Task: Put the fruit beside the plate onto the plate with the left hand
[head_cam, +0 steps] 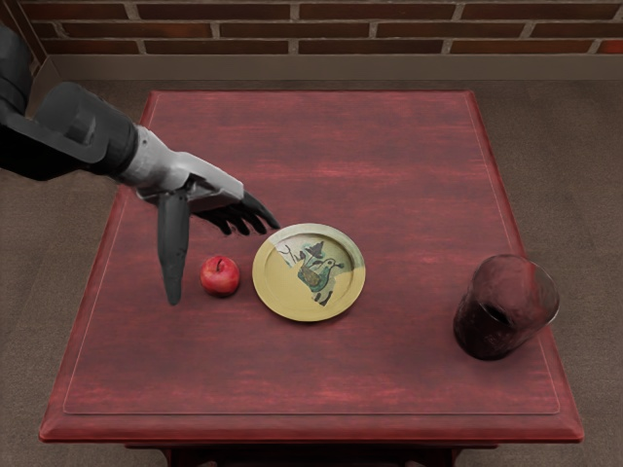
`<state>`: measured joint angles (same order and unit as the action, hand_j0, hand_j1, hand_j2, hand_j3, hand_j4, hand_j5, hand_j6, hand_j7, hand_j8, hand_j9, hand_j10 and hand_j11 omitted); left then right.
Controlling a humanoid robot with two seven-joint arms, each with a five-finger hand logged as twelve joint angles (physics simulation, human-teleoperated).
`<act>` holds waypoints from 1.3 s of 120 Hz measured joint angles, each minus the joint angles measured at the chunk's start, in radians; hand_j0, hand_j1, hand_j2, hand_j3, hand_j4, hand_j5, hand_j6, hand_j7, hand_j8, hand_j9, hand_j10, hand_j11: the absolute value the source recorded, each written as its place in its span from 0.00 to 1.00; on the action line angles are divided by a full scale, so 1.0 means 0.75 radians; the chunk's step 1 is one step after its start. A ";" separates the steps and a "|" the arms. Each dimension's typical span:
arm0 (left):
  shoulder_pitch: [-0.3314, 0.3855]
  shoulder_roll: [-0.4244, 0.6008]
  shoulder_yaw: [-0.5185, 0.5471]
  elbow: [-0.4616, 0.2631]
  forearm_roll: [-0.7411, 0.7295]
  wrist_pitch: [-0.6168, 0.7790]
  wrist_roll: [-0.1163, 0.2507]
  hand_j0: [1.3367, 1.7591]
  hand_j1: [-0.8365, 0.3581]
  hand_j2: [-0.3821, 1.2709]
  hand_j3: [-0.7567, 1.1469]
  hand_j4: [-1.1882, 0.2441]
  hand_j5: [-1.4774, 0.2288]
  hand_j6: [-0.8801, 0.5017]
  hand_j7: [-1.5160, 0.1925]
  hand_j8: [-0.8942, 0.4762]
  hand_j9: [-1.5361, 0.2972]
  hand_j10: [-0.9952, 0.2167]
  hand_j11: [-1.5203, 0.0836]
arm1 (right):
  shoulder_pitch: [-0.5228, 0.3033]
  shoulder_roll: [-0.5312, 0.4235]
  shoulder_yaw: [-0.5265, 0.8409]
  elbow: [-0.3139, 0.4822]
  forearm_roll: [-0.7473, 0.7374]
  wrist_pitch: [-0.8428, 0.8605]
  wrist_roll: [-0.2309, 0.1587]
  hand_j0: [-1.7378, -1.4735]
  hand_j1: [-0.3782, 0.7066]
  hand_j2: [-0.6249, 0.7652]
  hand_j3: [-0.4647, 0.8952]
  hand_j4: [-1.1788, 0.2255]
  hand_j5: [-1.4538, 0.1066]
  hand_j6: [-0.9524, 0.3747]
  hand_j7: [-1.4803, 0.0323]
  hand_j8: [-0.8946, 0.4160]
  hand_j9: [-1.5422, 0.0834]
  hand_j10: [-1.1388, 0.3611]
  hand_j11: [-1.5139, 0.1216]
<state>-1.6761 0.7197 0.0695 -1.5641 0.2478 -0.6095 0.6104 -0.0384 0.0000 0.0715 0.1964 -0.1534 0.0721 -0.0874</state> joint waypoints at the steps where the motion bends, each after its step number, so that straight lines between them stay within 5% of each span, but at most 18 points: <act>1: -0.004 0.002 0.006 0.000 0.000 0.002 0.000 0.76 0.91 0.24 0.40 0.77 0.81 0.58 0.83 0.59 0.78 0.75 0.88 | 0.000 0.000 0.000 0.000 0.000 0.000 0.000 0.30 0.05 0.45 0.34 0.83 0.92 0.70 0.96 0.67 0.93 0.75 0.91; 40: -0.152 0.061 0.126 0.001 -0.008 0.006 0.001 0.76 0.95 0.24 0.40 0.80 0.83 0.60 0.85 0.62 0.81 0.78 0.91 | 0.000 0.000 -0.001 0.000 0.000 0.000 0.000 0.30 0.05 0.45 0.34 0.83 0.92 0.70 0.96 0.67 0.93 0.75 0.91; 49: -0.095 0.081 0.136 0.003 -0.017 0.002 0.001 0.76 0.96 0.24 0.40 0.80 0.84 0.61 0.86 0.62 0.81 0.79 0.92 | 0.000 0.000 -0.001 0.000 0.000 0.000 0.000 0.30 0.05 0.45 0.34 0.83 0.92 0.70 0.96 0.67 0.93 0.75 0.91; 65: -0.203 -0.102 0.186 0.006 -0.041 -0.001 0.001 0.76 0.97 0.23 0.40 0.81 0.85 0.62 0.87 0.63 0.82 0.80 0.93 | 0.000 0.000 -0.001 0.000 0.000 0.000 0.000 0.30 0.05 0.45 0.34 0.83 0.92 0.70 0.96 0.67 0.93 0.75 0.91; 78: -0.249 -0.099 0.256 0.028 -0.053 0.009 0.001 0.76 0.97 0.23 0.40 0.81 0.85 0.62 0.87 0.64 0.82 0.80 0.93 | 0.000 0.000 -0.001 0.000 0.000 0.000 0.000 0.30 0.05 0.45 0.34 0.83 0.92 0.70 0.96 0.67 0.93 0.75 0.91; 116: -0.281 -0.173 0.408 0.040 -0.283 0.755 0.001 0.76 0.97 0.23 0.40 0.82 0.85 0.62 0.87 0.64 0.82 0.80 0.93 | 0.000 0.000 -0.001 0.000 0.000 0.000 0.000 0.30 0.05 0.45 0.34 0.83 0.92 0.70 0.96 0.67 0.93 0.75 0.91; 127: -0.378 -0.349 0.571 0.033 -0.294 0.834 0.001 0.76 0.97 0.23 0.40 0.81 0.85 0.62 0.87 0.64 0.82 0.80 0.93 | 0.000 0.000 -0.001 0.000 0.000 0.000 0.000 0.30 0.05 0.45 0.34 0.83 0.92 0.70 0.96 0.67 0.93 0.75 0.91; 156: -0.459 -0.433 0.802 -0.118 -0.328 0.881 0.001 0.76 0.97 0.23 0.40 0.81 0.85 0.62 0.87 0.63 0.82 0.80 0.93 | 0.000 0.000 -0.001 0.000 0.000 0.000 0.000 0.30 0.05 0.45 0.34 0.83 0.92 0.70 0.96 0.67 0.93 0.75 0.91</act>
<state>-2.0202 0.3953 0.6709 -1.6526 0.0015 0.0513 0.6109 -0.0383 0.0000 0.0706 0.1965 -0.1534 0.0721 -0.0874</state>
